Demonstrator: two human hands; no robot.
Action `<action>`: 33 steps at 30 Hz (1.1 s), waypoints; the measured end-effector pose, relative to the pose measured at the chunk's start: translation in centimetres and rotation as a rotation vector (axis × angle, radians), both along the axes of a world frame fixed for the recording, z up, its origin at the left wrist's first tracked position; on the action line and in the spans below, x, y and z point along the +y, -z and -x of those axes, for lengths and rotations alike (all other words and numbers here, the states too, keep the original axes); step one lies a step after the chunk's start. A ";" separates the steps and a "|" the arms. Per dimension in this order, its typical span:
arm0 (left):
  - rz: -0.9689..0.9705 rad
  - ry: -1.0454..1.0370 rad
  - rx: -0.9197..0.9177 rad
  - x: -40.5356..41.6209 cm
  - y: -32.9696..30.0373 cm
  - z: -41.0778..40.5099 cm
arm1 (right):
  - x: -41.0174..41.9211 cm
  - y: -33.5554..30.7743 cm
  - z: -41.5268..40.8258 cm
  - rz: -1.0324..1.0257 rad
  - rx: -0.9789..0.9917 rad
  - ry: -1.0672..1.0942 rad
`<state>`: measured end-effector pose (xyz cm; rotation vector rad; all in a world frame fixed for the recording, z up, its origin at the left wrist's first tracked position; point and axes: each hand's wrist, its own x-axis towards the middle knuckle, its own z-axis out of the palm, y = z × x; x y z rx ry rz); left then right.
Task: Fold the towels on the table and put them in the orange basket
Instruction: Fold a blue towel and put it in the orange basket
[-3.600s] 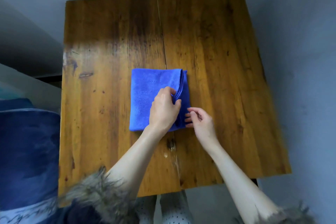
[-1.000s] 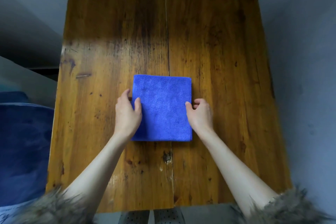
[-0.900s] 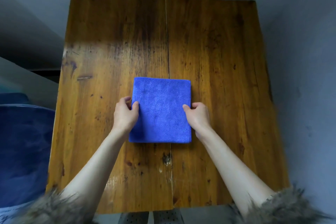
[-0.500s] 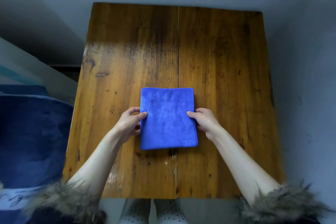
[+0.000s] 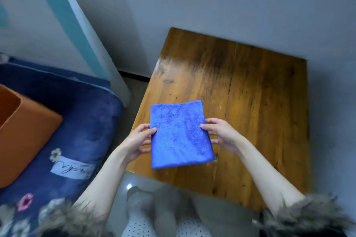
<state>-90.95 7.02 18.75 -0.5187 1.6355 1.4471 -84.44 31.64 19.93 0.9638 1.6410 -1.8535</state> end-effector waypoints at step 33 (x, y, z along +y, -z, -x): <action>0.360 -0.998 0.294 -53.5 -2.9 12.0 | -60.7 -1.8 32.2 -0.050 0.179 -0.885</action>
